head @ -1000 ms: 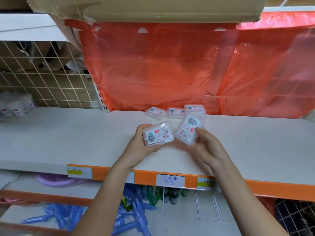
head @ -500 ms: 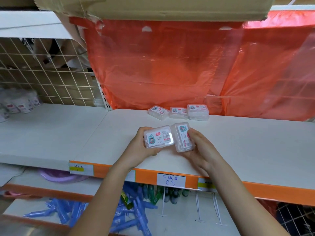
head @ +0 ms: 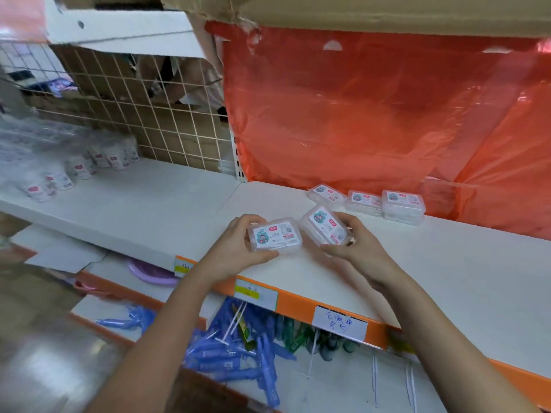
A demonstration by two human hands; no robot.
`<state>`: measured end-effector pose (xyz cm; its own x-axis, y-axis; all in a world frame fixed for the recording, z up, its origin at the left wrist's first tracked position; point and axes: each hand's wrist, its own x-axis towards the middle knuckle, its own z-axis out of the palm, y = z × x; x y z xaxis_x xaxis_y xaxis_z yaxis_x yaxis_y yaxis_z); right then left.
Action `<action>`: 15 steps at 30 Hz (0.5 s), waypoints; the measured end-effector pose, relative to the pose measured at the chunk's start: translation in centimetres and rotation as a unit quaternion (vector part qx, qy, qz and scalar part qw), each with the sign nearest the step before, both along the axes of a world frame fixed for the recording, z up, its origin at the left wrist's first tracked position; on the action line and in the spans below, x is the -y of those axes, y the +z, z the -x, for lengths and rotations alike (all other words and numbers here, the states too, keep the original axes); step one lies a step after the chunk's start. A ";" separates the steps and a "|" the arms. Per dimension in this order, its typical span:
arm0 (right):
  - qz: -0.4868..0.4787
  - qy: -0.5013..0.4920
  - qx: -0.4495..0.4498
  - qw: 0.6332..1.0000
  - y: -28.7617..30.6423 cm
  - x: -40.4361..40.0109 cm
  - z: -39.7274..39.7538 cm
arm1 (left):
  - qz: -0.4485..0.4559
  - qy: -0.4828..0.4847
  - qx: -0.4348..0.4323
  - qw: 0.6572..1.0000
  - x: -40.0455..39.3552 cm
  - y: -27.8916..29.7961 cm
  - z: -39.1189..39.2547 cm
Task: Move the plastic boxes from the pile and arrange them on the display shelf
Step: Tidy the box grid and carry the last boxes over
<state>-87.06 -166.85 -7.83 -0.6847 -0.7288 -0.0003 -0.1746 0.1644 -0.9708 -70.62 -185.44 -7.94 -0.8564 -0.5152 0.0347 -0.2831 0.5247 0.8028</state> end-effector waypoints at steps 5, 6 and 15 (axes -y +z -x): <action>-0.076 0.104 -0.192 0.973 0.6 5.8 -1.9 | 0.074 0.069 -0.002 0.995 4.7 0.5 -5.2; -0.081 0.118 -0.220 0.965 0.7 7.2 -2.5 | 0.090 0.084 -0.003 0.992 5.6 0.7 -6.5; -0.012 0.271 -0.325 0.906 1.8 20.9 -13.1 | 0.193 0.181 0.047 0.963 14.6 2.2 -21.8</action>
<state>-74.00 -187.73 -6.01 -0.0885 -0.9633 0.2533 -0.7691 -0.0955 -0.6319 -48.85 -199.99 -5.71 -0.6311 -0.7457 0.2137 -0.5664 0.6312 0.5299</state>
